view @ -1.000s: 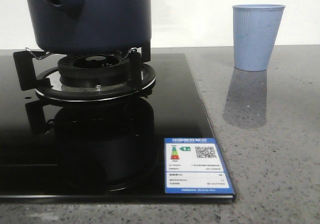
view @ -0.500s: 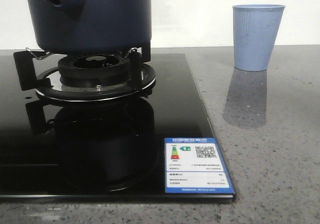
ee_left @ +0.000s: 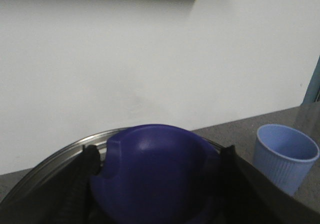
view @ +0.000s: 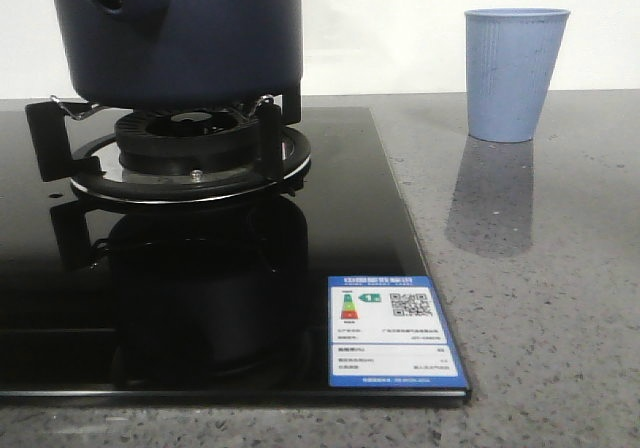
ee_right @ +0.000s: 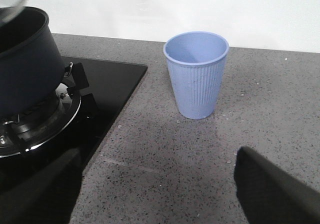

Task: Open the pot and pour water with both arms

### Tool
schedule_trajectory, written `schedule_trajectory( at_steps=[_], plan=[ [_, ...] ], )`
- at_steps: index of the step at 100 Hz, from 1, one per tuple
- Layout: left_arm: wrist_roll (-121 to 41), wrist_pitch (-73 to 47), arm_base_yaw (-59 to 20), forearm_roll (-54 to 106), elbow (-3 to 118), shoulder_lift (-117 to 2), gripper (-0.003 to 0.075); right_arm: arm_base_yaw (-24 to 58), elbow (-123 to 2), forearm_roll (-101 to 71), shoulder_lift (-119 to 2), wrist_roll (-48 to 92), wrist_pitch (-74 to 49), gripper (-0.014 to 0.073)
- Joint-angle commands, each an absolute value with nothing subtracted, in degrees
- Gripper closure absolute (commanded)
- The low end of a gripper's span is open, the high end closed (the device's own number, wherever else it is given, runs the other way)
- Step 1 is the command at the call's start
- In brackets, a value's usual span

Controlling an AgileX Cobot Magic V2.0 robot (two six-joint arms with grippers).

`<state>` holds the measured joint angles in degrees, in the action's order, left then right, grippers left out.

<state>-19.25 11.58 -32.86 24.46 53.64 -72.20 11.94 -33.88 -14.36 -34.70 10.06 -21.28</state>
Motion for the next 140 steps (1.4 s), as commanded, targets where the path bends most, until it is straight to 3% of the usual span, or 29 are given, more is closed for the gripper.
schedule_trajectory(
  at_steps=[1,36,103,140],
  plan=[
    [-19.29,17.43,-31.07,23.85,55.88,-68.34,0.0353,12.07,-35.31,-14.57,-35.63,10.69,-16.07,0.0053],
    [-19.29,13.66,-23.09,23.09,55.88,-61.67,0.0353,12.07,-29.47,-14.57,-44.40,10.69,1.51,0.0055],
    [-19.29,10.35,-16.08,22.59,55.88,-56.67,0.0352,15.81,-30.22,-13.53,-81.29,9.56,46.20,0.0054],
    [-19.29,10.35,-16.08,22.59,55.88,-56.67,0.0352,15.81,-39.56,-13.42,-91.87,8.80,45.86,0.0054]
  ],
)
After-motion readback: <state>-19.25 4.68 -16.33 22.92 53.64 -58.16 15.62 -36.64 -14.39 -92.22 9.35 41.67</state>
